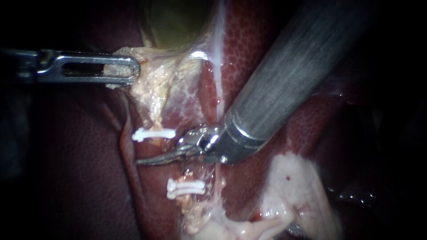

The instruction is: Go back from the cut left tube

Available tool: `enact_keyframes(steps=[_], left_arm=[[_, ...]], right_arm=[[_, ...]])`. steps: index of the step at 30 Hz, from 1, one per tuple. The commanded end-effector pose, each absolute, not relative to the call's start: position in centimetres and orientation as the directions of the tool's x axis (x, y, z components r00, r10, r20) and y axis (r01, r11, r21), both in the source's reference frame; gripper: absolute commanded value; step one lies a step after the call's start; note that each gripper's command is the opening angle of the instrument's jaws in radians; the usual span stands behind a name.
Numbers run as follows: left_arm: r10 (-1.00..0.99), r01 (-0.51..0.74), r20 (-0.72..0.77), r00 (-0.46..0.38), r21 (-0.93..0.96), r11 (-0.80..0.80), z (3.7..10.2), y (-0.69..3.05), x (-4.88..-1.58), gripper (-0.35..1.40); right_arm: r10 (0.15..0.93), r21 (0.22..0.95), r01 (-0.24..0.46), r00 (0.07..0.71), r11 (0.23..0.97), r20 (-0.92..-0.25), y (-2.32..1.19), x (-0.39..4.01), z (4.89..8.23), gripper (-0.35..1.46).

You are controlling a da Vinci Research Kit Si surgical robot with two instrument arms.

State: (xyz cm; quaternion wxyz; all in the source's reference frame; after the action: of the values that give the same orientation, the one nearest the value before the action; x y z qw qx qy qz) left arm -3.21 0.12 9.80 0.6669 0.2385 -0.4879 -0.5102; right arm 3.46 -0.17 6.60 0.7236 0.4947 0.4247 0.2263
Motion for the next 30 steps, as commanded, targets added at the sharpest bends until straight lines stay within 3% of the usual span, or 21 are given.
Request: enact_keyframes(steps=[1, 7, 12, 14, 17, 30], left_arm=[[-0.913, 0.448, 0.408, 0.003, 0.816, 0.366, 9.80, 0.11, -3.22, -0.35], [-0.913, 0.448, 0.408, 0.003, 0.816, 0.366, 9.80, 0.11, -3.22, -0.35], [-0.913, 0.448, 0.408, 0.003, 0.816, 0.366, 9.80, 0.11, -3.22, -0.35], [-0.913, 0.448, 0.408, 0.003, 0.816, 0.366, 9.80, 0.11, -3.22, -0.35], [-0.913, 0.448, 0.408, 0.003, 0.816, 0.366, 9.80, 0.11, -3.22, -0.35], [-0.913, 0.448, 0.408, 0.003, 0.816, 0.366, 9.80, 0.11, -3.22, -0.35]], right_arm=[[0.749, 0.908, 0.093, 0.535, 0.408, -0.391, -0.16, 3.46, 6.60, -0.35], [0.751, 0.908, 0.095, 0.530, 0.407, -0.393, -0.17, 3.48, 6.60, -0.35], [0.756, 0.909, 0.098, 0.523, 0.406, -0.394, -0.16, 3.53, 6.61, 0.58], [0.762, 0.909, 0.104, 0.512, 0.403, -0.396, -0.16, 3.54, 6.61, 0.84], [0.769, 0.910, 0.110, 0.500, 0.400, -0.398, -0.16, 3.57, 6.61, 1.08], [0.761, 0.903, 0.123, 0.498, 0.413, -0.416, -0.18, 3.56, 6.57, 1.28]])
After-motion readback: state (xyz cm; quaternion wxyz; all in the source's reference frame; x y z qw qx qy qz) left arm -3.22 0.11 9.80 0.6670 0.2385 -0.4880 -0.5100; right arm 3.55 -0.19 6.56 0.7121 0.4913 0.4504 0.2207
